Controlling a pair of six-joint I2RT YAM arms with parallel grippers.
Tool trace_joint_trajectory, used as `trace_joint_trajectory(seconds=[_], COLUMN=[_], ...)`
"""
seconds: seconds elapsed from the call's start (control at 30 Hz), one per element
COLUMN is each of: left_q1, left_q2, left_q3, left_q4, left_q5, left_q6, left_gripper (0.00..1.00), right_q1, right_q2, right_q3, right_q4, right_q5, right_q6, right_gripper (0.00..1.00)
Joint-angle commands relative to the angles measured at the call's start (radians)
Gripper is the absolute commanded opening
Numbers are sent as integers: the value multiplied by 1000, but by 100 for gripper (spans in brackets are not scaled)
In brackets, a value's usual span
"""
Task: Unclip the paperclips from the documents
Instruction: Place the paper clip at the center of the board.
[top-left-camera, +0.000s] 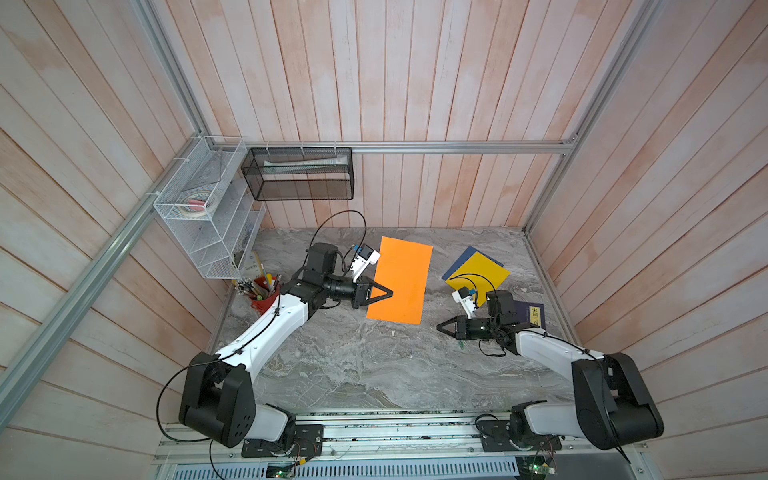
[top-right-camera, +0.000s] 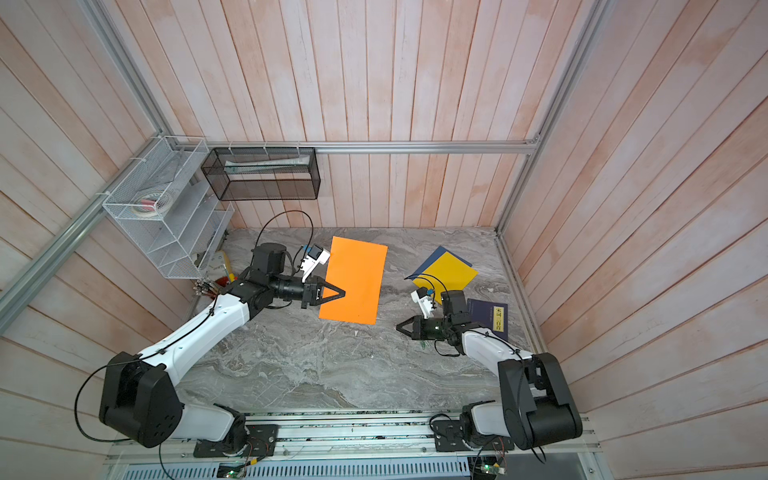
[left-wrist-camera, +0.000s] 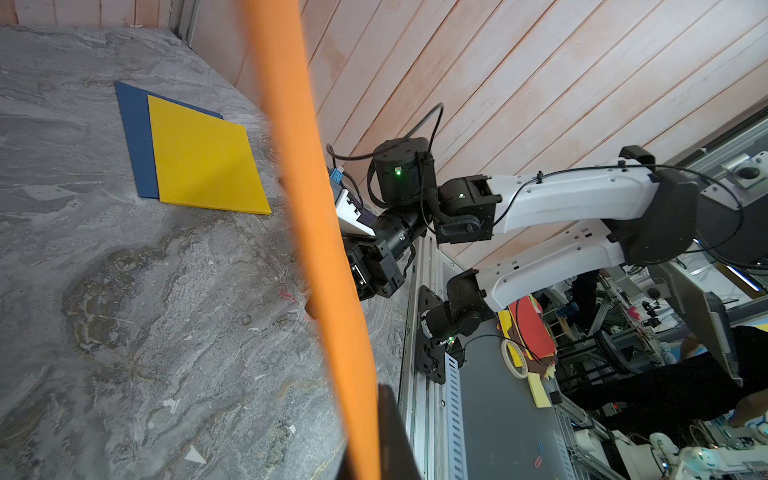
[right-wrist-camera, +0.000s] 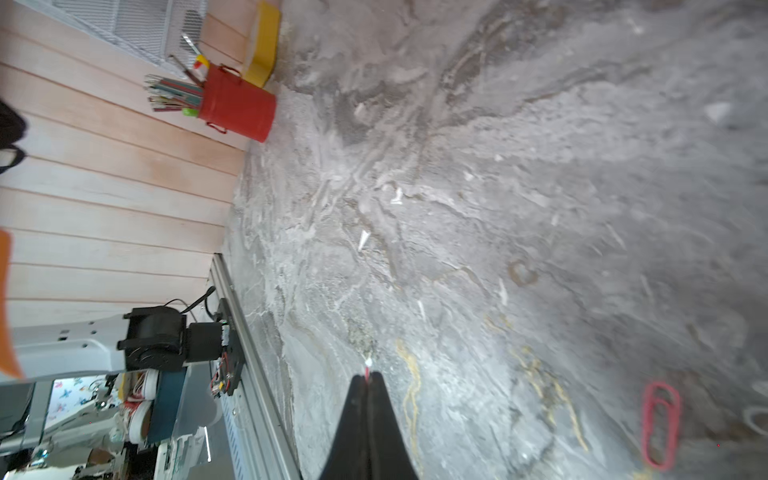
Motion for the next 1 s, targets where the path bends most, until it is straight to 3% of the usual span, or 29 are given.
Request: trace_joint_trajectory(seconds=[0.0,0.7,0.97], left_q1=[6,7,8], left_q2=[-21,-22,-26], left_q3=[-5,-11,-17], left_q4=[-24,-23,-20], left_q5=[-5,-2,-4], left_q6=[22,22,21], left_gripper=[0,0,0], right_q1=[-12,-29,-29], right_q2=[27,98,75], right_q3=[-9,24,43], right_q4=[-86,-230,-270], right_q5=[112,291,326], right_q6=[-20,-37,-42], right_gripper=[3,4,18])
